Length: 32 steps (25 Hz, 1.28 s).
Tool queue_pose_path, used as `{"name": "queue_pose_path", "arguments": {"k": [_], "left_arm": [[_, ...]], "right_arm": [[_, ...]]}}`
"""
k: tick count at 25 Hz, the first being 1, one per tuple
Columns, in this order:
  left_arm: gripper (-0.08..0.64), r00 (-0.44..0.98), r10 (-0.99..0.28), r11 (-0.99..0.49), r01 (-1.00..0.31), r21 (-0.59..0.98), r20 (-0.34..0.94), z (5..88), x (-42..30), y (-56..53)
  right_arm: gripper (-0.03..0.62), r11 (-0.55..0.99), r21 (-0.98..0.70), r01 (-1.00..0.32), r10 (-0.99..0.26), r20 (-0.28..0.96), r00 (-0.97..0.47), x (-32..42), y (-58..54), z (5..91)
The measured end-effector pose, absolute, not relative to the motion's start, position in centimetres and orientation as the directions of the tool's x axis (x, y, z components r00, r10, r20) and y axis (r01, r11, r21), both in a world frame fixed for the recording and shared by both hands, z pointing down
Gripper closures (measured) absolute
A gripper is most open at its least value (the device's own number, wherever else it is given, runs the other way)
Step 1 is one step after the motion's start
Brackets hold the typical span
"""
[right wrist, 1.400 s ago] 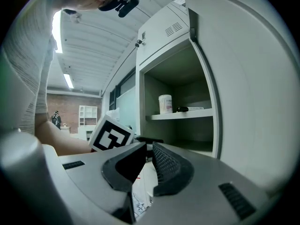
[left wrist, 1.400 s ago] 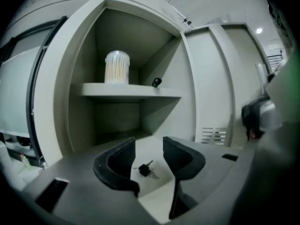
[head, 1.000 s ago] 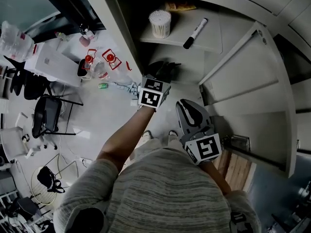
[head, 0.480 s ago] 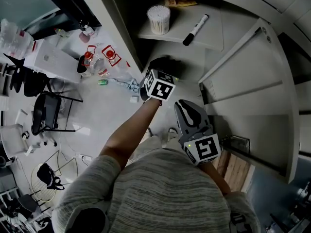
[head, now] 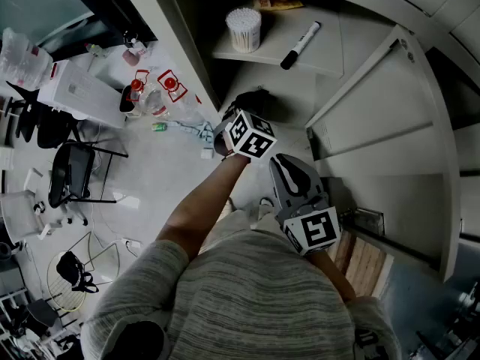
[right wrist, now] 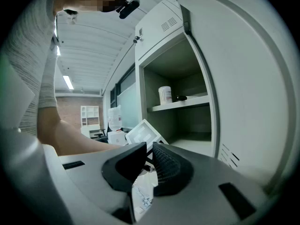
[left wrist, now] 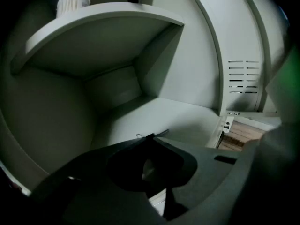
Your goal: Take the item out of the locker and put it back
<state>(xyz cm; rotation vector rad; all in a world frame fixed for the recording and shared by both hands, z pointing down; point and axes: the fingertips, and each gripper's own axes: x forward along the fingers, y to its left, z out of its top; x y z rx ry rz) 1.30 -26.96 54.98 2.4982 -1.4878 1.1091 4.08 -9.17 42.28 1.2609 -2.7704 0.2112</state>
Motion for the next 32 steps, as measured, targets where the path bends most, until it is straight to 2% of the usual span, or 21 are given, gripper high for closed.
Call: {"name": "queue_pose_path", "arguments": {"k": [8, 15, 24, 32], "left_arm": [[0.543, 0.356, -0.798, -0.495, -0.848, -0.191, 0.486, 53.6, 0.1, -27.1], [0.546, 0.385, -0.815, -0.489, -0.858, -0.158, 0.434, 52.1, -0.3, -26.8], [0.546, 0.470, -0.839, -0.511, -0.854, -0.101, 0.274, 46.4, 0.0, -26.0], [0.546, 0.575, -0.798, -0.583, -0.812, 0.012, 0.181, 41.6, -0.4, -24.8]], "right_arm": [[0.537, 0.645, -0.090, -0.759, -0.747, 0.138, -0.651, 4.3, -9.1, 42.2], [0.537, 0.651, -0.085, -0.754, -0.742, 0.134, -0.656, 3.9, -9.1, 41.9], [0.537, 0.654, -0.085, -0.752, -0.741, 0.126, -0.659, 3.6, -9.1, 41.8], [0.537, 0.656, -0.087, -0.750, -0.743, 0.102, -0.661, 3.4, -9.6, 41.2]]}}
